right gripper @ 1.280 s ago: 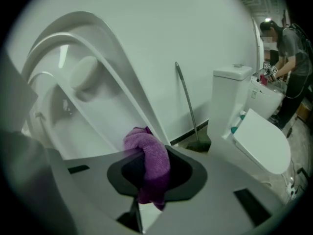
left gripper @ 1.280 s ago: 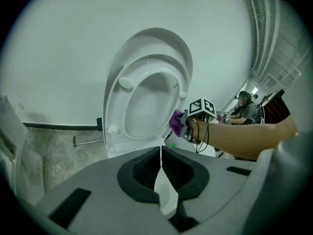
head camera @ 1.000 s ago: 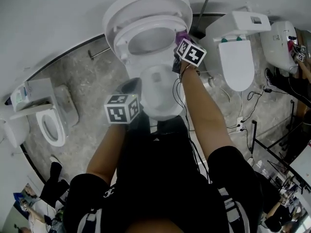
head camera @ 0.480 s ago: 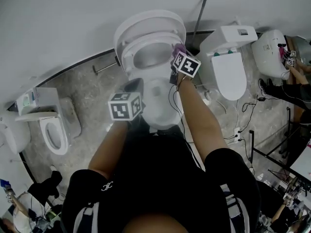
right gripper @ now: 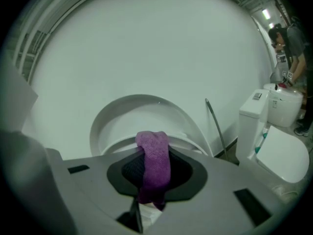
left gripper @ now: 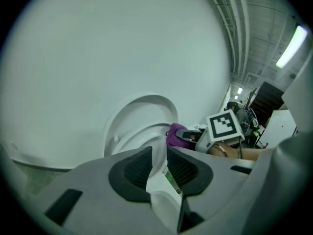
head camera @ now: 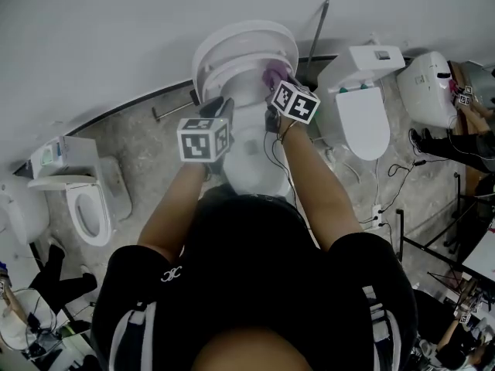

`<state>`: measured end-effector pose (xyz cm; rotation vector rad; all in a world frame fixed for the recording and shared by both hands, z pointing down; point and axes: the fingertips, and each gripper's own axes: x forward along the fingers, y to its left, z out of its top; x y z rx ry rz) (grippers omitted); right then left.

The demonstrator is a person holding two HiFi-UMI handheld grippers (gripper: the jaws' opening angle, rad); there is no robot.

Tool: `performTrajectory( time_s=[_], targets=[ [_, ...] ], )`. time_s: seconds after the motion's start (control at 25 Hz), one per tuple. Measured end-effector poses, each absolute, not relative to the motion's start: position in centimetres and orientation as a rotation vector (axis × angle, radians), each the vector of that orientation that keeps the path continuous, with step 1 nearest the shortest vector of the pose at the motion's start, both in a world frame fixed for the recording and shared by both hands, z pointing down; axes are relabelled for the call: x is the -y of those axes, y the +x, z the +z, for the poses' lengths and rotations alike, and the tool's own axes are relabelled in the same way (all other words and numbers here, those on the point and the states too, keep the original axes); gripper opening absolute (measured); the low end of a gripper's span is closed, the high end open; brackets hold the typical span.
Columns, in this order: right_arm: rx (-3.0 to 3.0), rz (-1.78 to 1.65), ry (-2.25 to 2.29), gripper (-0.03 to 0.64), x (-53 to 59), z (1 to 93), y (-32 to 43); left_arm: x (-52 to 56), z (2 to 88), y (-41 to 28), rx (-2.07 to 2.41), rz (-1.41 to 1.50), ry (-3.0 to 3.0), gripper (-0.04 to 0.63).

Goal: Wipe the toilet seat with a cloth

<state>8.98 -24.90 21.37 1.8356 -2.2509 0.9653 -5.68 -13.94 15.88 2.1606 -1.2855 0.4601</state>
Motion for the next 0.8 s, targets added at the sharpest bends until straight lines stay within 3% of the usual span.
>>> performTrajectory(
  time_s=[0.16, 0.56, 0.8],
  targets=[
    [2.349, 0.950, 1.813, 0.080, 22.5, 18.9, 8.6, 17.8, 13.7, -5.8, 1.371, 0.544, 2.301, 0.136],
    [2.431, 0.792, 1.841, 0.080, 17.3, 13.6, 13.6, 27.1, 17.4, -2.9, 1.293, 0.926, 2.431, 0.170],
    [2.391, 0.835, 1.924, 0.080, 15.4, 14.0, 18.3, 27.7, 17.4, -3.5, 1.218, 0.691, 2.304, 0.173]
  ],
)
